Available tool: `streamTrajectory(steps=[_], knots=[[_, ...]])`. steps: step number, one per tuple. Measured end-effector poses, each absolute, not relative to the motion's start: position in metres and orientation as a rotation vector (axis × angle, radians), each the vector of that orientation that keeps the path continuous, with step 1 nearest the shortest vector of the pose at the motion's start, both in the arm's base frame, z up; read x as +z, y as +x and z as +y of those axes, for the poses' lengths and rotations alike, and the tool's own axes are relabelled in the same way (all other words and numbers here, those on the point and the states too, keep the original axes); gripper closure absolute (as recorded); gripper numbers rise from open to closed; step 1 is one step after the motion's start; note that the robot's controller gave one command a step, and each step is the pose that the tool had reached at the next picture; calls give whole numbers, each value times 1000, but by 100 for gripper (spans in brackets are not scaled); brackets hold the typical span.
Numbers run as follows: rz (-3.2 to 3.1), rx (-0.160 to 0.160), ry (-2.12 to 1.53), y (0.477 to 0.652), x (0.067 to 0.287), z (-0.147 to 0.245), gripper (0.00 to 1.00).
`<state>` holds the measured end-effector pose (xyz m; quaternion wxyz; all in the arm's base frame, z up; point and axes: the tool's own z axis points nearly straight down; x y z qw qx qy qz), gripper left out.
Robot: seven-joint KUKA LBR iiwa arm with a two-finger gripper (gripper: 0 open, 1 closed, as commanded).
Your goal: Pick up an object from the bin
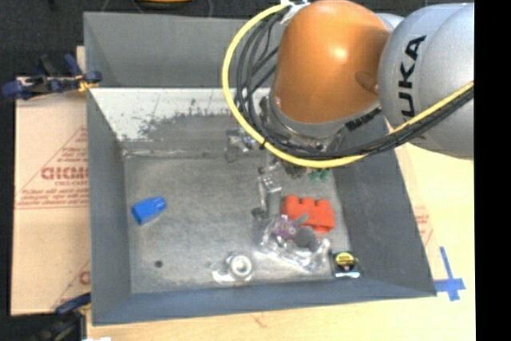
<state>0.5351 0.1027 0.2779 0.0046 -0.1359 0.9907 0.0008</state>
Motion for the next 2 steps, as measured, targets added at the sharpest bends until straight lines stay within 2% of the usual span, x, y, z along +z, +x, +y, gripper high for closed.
streamTrajectory(steps=[1, 2], knots=[[3061, 0, -719, 550, 111, 155, 0], [3033, 3, -788, 604, 72, 209, 0]])
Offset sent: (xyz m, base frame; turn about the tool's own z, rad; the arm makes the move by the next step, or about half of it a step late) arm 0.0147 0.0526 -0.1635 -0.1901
